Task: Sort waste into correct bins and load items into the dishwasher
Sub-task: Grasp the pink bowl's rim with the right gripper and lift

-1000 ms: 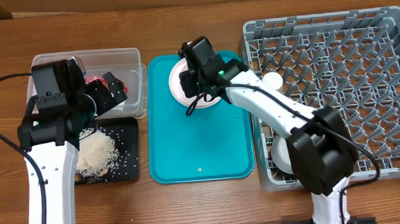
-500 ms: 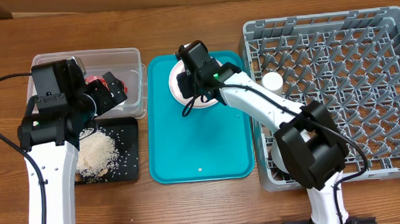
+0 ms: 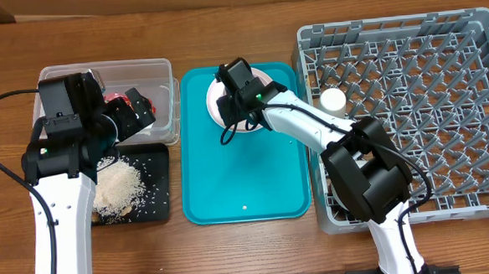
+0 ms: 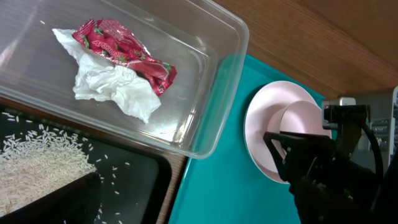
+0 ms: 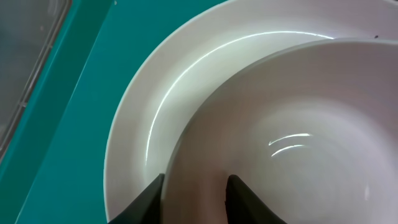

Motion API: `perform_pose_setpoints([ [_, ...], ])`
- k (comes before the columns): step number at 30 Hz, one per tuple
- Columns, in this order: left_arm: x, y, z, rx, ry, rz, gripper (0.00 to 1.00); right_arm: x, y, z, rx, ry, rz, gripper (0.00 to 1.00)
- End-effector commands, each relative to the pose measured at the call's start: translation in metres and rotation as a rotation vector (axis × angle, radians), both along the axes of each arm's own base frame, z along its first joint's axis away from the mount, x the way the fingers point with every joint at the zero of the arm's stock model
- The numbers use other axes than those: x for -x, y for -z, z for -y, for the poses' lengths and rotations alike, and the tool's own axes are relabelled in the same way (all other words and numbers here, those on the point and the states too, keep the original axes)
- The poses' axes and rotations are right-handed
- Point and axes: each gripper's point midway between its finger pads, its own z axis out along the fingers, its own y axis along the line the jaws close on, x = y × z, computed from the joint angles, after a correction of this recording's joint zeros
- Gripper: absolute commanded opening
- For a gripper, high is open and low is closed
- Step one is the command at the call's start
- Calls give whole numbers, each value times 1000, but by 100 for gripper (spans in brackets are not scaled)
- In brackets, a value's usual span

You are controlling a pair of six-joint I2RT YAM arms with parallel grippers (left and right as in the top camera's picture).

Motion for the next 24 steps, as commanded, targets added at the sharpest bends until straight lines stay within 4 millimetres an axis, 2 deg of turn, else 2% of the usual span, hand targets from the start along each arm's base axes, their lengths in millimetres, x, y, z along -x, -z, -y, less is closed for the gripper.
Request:
perform_pose_setpoints([
  [1, 0, -6, -1, -14, 6, 18, 100, -6, -19, -3, -3, 7, 49, 33],
  [5, 0, -6, -1, -14, 6, 18, 100, -6, -32, -3, -13, 6, 63, 31],
  [9, 0, -6, -1, -14, 6, 18, 100, 0, -29, -1, 7, -3, 44, 27],
  [12, 0, -6, -1, -14, 6, 18, 100, 2, -27, 1, 37, -46, 48, 27],
  [17, 0, -6, -1, -14, 6, 18, 100, 2, -27, 1, 36, -46, 49, 29],
  [19, 0, -6, -1, -14, 6, 18, 100, 2, -28, 1, 35, -46, 50, 34],
  [24, 0, -6, -1, -14, 6, 18, 100, 3, -37, -2, 32, -66, 68, 37],
])
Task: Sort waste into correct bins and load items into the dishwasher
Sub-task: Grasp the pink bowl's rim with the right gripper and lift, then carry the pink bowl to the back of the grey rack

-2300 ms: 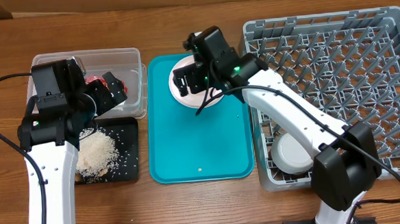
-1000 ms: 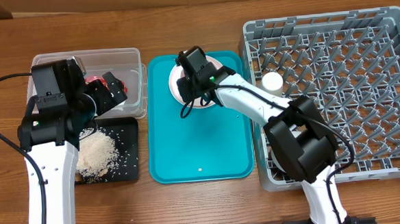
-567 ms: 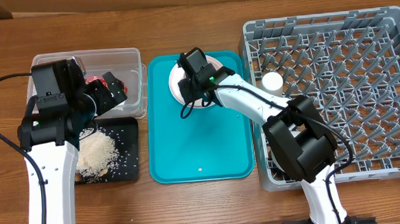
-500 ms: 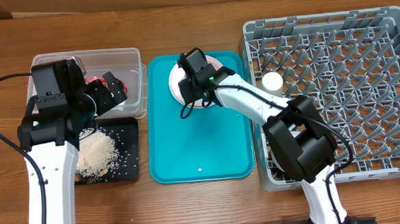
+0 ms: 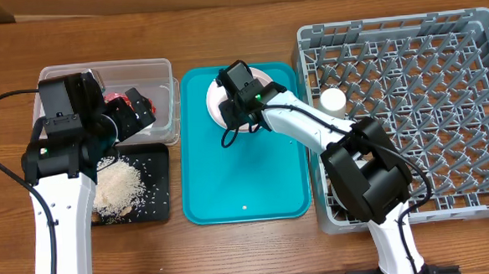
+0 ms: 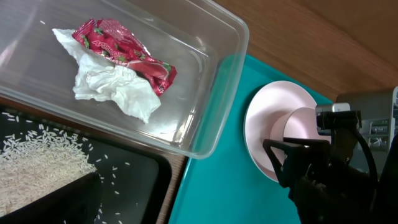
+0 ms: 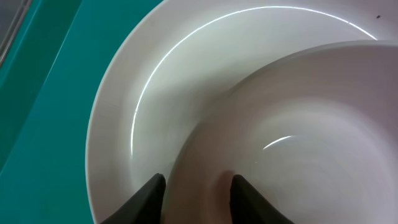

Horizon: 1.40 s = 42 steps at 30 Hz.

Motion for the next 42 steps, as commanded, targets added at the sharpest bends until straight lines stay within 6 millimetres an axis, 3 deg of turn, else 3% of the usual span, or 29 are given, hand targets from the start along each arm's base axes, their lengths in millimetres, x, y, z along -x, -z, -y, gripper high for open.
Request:
perform_pose_setpoints([
  [1, 0, -6, -1, -14, 6, 18, 100, -7, -44, -9, -44, -21, 85, 37],
  [9, 0, -6, -1, -14, 6, 18, 100, -7, -52, -9, -48, -28, 99, 36],
  [31, 0, -6, -1, -14, 6, 18, 100, 3, -44, -4, -8, -47, 59, 25],
  [42, 0, -6, -1, -14, 6, 18, 100, 2, -46, -4, -9, -45, 64, 4],
])
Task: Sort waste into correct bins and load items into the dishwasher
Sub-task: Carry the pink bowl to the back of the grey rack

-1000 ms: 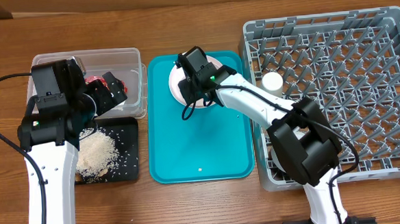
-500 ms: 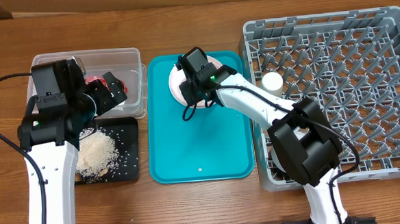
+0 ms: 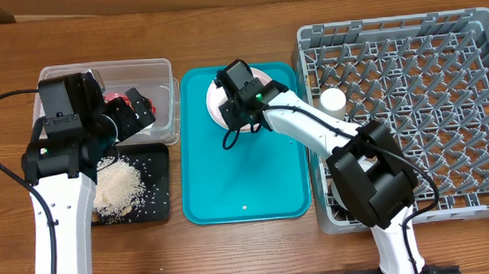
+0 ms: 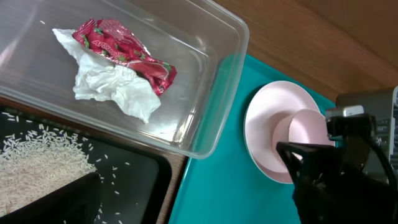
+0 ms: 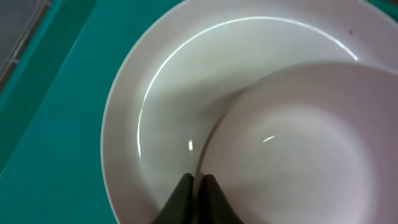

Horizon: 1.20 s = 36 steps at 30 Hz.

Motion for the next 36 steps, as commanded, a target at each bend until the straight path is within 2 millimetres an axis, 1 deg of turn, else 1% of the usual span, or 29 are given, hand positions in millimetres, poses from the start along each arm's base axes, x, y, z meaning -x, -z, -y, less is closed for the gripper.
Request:
perform_pose_setpoints([
  [1, 0, -6, -1, -14, 5, 18, 100, -5, -31, -9, -48, -4, 47, 4],
  [3, 0, -6, -1, -14, 6, 18, 100, -6, -36, -10, -55, -4, 57, 4],
  [6, 0, -6, -1, -14, 6, 18, 100, -7, -49, -10, -68, -4, 72, 4],
  [11, 0, -6, -1, -14, 6, 18, 100, 2, -76, -4, -69, -6, 68, 4],
  [15, 0, -6, -1, -14, 6, 18, 100, 11, -112, 11, -99, 1, 72, 4],
  [19, 0, -6, -1, -14, 5, 18, 100, 15, -162, 21, -220, -43, 101, 4],
  [21, 0, -6, -1, -14, 5, 18, 100, 15, -186, 32, -298, -48, 110, 4],
  [24, 0, -6, -1, -14, 6, 18, 100, 10, -213, 54, -423, -56, 97, 4],
  [26, 0, -6, -1, -14, 6, 18, 100, 5, -225, 70, -512, -80, 77, 4],
  [27, 0, -6, -1, -14, 6, 18, 100, 1, -231, 81, -570, -90, 66, 4],
  [32, 0, -6, -1, -14, 6, 18, 100, -28, -246, 147, -783, -78, 60, 4],
  [36, 0, -6, -1, -14, 6, 18, 100, -43, -251, 194, -932, -107, 74, 4],
])
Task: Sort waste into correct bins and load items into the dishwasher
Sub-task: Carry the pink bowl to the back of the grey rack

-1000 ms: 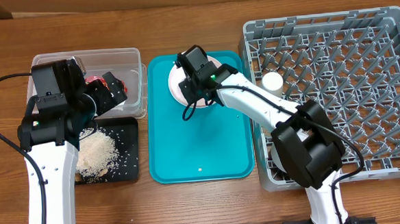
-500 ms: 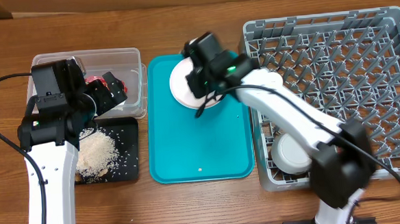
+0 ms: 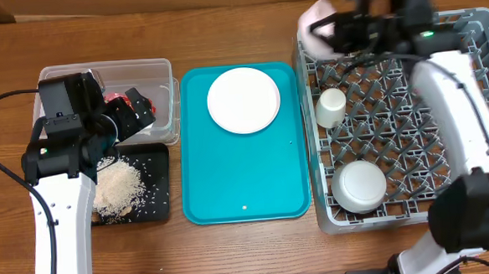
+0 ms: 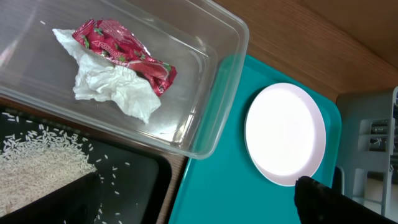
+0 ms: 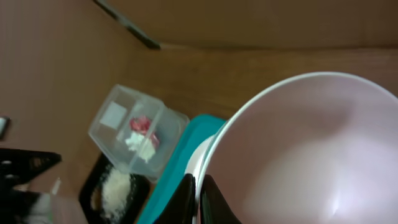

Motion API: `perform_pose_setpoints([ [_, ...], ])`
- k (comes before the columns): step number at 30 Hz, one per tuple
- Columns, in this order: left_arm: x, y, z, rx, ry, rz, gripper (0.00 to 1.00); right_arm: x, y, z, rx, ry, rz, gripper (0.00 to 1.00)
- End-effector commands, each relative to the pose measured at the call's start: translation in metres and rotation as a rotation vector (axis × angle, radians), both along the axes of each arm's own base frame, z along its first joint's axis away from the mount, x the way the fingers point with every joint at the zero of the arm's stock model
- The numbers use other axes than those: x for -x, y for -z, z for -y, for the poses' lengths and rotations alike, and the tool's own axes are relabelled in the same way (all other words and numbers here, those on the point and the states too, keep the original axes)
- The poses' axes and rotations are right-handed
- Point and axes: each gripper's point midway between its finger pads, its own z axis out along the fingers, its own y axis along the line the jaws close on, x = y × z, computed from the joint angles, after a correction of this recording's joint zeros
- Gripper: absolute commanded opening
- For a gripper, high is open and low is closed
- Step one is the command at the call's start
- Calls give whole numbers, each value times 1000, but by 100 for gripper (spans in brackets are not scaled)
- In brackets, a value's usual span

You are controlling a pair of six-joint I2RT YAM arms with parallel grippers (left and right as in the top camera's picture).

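My right gripper (image 5: pixel 198 184) is shut on the rim of a pale pink bowl (image 5: pixel 311 155). It holds the bowl (image 3: pixel 314 20) tilted in the air over the back left corner of the grey dishwasher rack (image 3: pixel 445 126). A white plate (image 3: pixel 242 99) lies bare on the teal tray (image 3: pixel 245 179); it also shows in the left wrist view as the plate (image 4: pixel 285 134). My left gripper (image 3: pixel 138 109) hangs open over the clear bin (image 4: pixel 211 93), with nothing between its fingers (image 4: pixel 320 200).
The clear bin holds a red wrapper (image 4: pixel 124 53) and a crumpled white tissue (image 4: pixel 115 87). A black tray (image 3: pixel 147 192) with spilled rice (image 3: pixel 117 186) sits in front of it. The rack holds a white cup (image 3: pixel 331 107) and a white bowl (image 3: pixel 360 185).
My right gripper was shut on the pink bowl's rim while it sat on the plate. Now it holds the bowl in the air at the rack's back left corner. The plate is bare. The left arm is unchanged.
My right gripper stood open astride the rim of the pink bowl on the plate at the first two moments. Then it was shut on the rim. Now the bowl is off the plate, above the rack. The left gripper stayed open over the clear bin throughout.
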Motion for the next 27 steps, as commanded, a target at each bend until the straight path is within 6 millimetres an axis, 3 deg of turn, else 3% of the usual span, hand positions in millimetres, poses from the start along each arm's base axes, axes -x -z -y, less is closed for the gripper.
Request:
perform_pose_setpoints([
  [1, 0, -6, -1, -14, 6, 18, 100, 8, -16, 13, -206, -159, 17, 4],
  [5, 0, -6, -1, -14, 6, 18, 100, -1, 6, 45, -341, -204, -15, 4],
  [9, 0, -6, -1, -14, 6, 18, 100, -2, 22, 58, -473, -296, -26, 4],
  [14, 0, -6, -1, -14, 6, 18, 100, -9, 49, 63, -516, -285, -99, 4],
  [27, 0, -6, -1, -14, 6, 18, 100, -17, 85, 66, -454, -158, -222, 4],
])
